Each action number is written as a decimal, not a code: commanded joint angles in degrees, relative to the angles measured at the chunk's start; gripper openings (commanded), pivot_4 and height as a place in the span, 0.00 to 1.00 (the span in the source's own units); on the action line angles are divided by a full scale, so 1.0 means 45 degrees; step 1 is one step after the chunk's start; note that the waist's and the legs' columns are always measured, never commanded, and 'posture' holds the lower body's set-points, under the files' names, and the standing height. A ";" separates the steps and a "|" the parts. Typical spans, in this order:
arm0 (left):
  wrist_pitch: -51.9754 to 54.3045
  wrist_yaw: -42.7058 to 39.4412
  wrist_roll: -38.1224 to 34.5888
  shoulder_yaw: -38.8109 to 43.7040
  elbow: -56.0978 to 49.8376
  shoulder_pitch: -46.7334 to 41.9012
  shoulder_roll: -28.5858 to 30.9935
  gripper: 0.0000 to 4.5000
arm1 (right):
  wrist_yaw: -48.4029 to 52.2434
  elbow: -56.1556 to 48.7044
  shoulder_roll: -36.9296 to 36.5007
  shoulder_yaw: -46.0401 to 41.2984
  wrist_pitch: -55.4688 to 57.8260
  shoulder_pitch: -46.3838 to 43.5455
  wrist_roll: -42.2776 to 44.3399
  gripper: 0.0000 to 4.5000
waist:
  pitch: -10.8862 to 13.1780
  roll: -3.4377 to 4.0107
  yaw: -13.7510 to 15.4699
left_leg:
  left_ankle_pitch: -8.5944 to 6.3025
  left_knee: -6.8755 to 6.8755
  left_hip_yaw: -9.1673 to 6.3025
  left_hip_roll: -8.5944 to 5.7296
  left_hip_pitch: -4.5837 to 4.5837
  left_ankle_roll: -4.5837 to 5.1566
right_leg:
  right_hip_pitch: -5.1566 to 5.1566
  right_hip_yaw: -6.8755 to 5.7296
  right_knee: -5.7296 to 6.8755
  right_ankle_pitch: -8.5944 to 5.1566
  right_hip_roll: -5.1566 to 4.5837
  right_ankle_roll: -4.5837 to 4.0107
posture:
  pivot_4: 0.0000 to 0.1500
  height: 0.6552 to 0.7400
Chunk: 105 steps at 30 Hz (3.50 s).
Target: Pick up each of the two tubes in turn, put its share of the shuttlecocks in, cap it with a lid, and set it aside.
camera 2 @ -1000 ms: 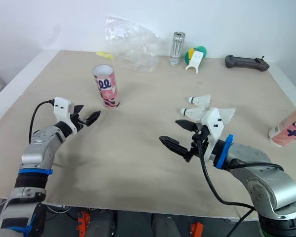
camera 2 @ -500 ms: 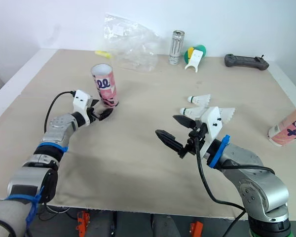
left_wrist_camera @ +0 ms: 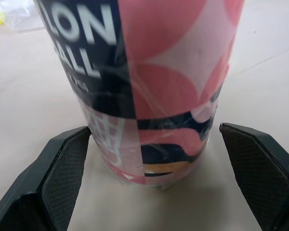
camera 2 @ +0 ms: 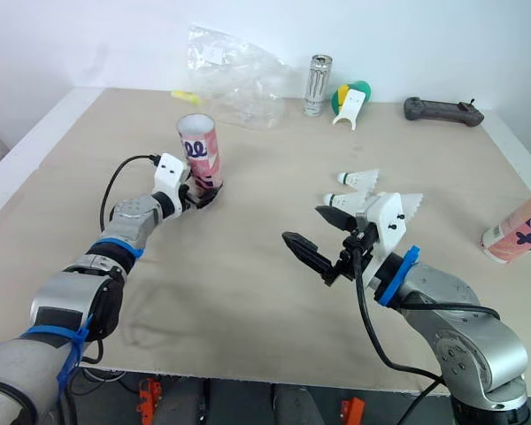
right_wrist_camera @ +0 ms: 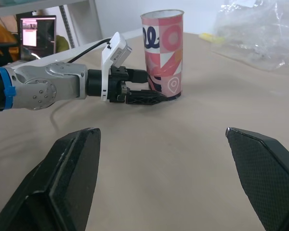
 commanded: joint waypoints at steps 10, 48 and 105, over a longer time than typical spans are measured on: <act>0.0282 0.1555 0.0286 0.0669 0.0261 -0.0988 -0.0430 1.00 | -0.0158 -0.0483 -0.0208 -0.0150 -0.0067 -0.0239 0.0088 0.99 | 0.0000 0.0000 -0.0001 | 0.0000 0.0000 0.0000 -0.0002 0.0000 0.0000 | 0.0001 0.0001 0.0000 0.0002 0.0000 0.0001 | 1.00 1.00; -0.2249 -1.3798 0.0774 -0.4816 -0.5435 0.0196 0.4762 0.56 | -0.1650 0.5222 0.0630 0.0449 -0.1745 -0.1697 -0.4621 1.00 | -0.0003 0.0007 -0.0150 | 0.0007 0.0009 0.0000 -0.0001 0.0019 0.0000 | -0.0028 0.0003 0.0119 0.0003 0.0004 -0.0095 | 1.00 1.00; -0.0097 -1.3798 -0.1836 -0.8822 -0.9093 0.1539 0.6605 0.56 | 0.7241 0.3448 -0.0779 0.7548 -0.2016 -0.9462 -0.6292 0.15 | -0.0111 0.0177 -0.0342 | -0.0004 0.0013 0.0002 0.0003 0.0085 0.0055 | 0.0008 0.0001 0.0178 -0.0106 0.0005 -0.0038 | 1.00 1.00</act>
